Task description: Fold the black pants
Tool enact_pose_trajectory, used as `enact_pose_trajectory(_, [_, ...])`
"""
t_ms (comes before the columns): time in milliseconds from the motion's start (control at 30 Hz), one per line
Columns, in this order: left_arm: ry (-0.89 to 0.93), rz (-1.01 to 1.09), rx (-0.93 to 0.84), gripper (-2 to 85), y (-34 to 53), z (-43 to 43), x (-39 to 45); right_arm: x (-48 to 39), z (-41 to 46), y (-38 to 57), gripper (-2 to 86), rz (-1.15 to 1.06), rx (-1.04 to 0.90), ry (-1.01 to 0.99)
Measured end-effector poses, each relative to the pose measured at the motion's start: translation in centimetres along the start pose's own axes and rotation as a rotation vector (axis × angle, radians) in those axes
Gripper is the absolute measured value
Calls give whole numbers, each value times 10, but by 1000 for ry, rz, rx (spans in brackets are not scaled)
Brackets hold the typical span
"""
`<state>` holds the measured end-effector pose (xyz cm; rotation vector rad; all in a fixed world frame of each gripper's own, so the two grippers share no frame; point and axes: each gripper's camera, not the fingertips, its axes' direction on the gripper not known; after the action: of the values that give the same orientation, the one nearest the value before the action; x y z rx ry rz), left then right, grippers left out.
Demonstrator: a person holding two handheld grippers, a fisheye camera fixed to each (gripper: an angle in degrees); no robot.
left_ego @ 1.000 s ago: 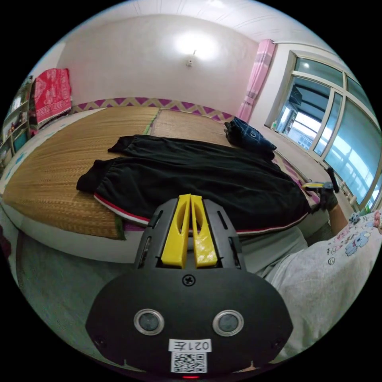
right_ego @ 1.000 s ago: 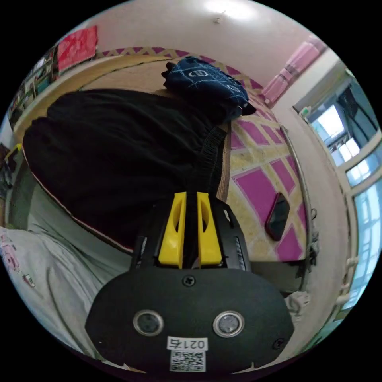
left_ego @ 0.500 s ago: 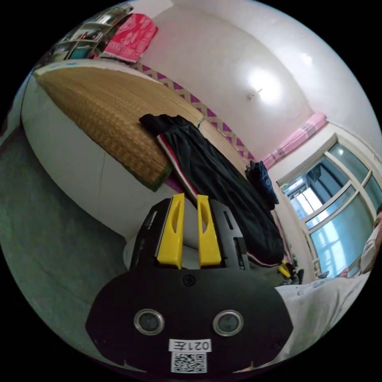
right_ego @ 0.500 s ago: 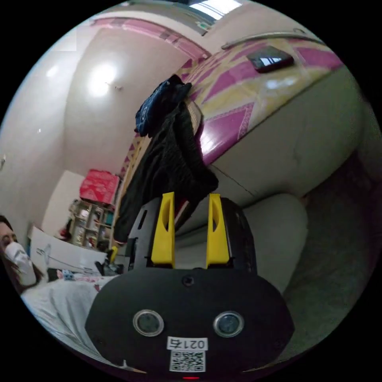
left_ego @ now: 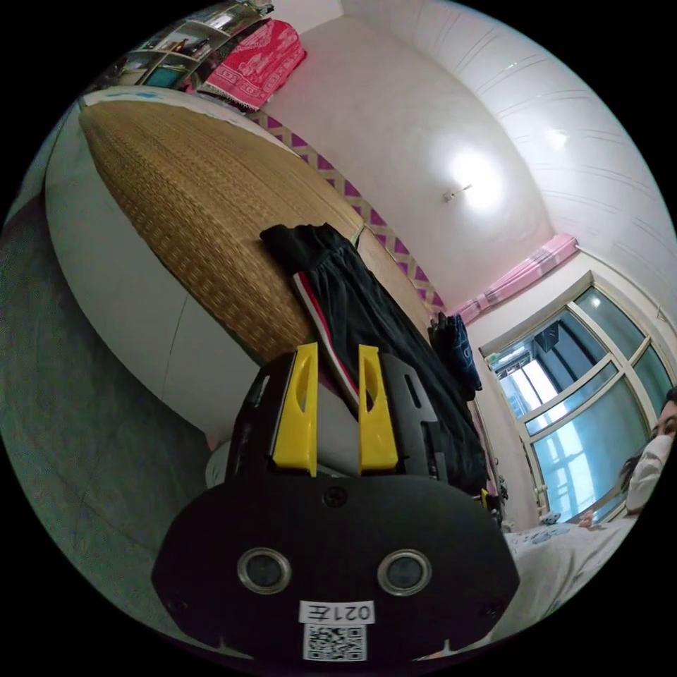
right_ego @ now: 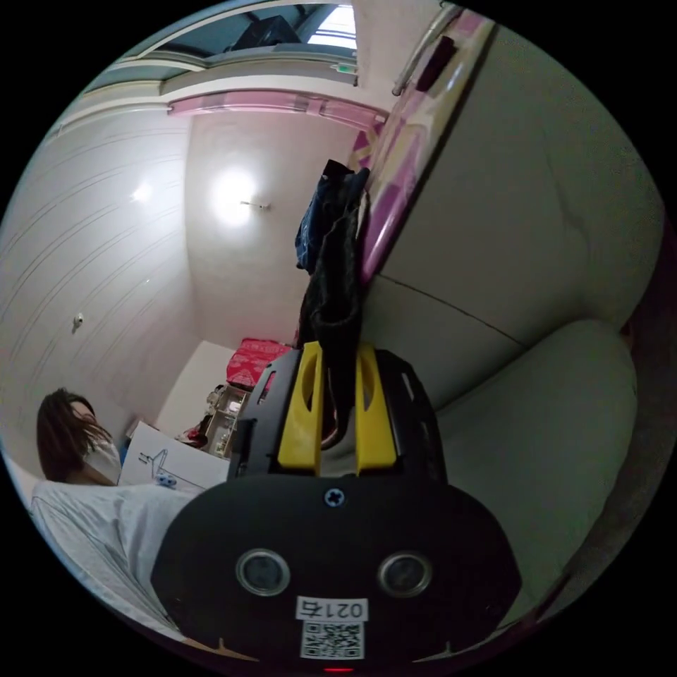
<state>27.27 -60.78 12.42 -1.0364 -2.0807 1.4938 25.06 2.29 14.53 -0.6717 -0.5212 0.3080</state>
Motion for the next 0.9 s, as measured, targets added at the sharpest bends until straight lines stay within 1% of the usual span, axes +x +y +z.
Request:
enact_pose_trajectory(133, [-21, -11, 31, 92, -34, 8, -7, -16, -13, -14, 41, -22, -16, 0])
enact_pose_trajectory(233, [-84, -10, -9, 94, -60, 25, -11, -26, -16, -26, 30, -12, -33, -3])
enact_pose_trajectory(333, [-98, -16, -52, 68, -77, 43, -12, -32, -11, -37, 19, 4, -81, 23])
enact_pose_trajectory(400, [-149, -5, -97, 38, -85, 53, -8, -36, -4, -45, 10, 26, -137, 40])
enact_pose_trajectory(433, [-172, 6, -118, 17, -90, 59, -6, -38, -4, -47, 9, 28, -135, 45])
enact_pose_trajectory(533, [-122, 24, -136, -2, -102, 65, -2, -52, -7, -61, 5, 45, -135, 38])
enact_pose_trajectory(667, [-86, 118, -125, -8, -137, 69, 28, -95, -8, -108, 21, 5, -123, -71])
enact_pose_trajectory(733, [-74, 149, -128, -8, -160, 80, 46, -117, 5, -140, 27, -30, -140, -100])
enact_pose_trajectory(833, [-90, 175, -161, -8, -204, 115, 75, -142, 47, -201, 33, -58, -173, -107])
enact_pose_trajectory(900, [-125, 196, -195, -6, -230, 145, 91, -151, 95, -253, 36, -60, -205, -64])
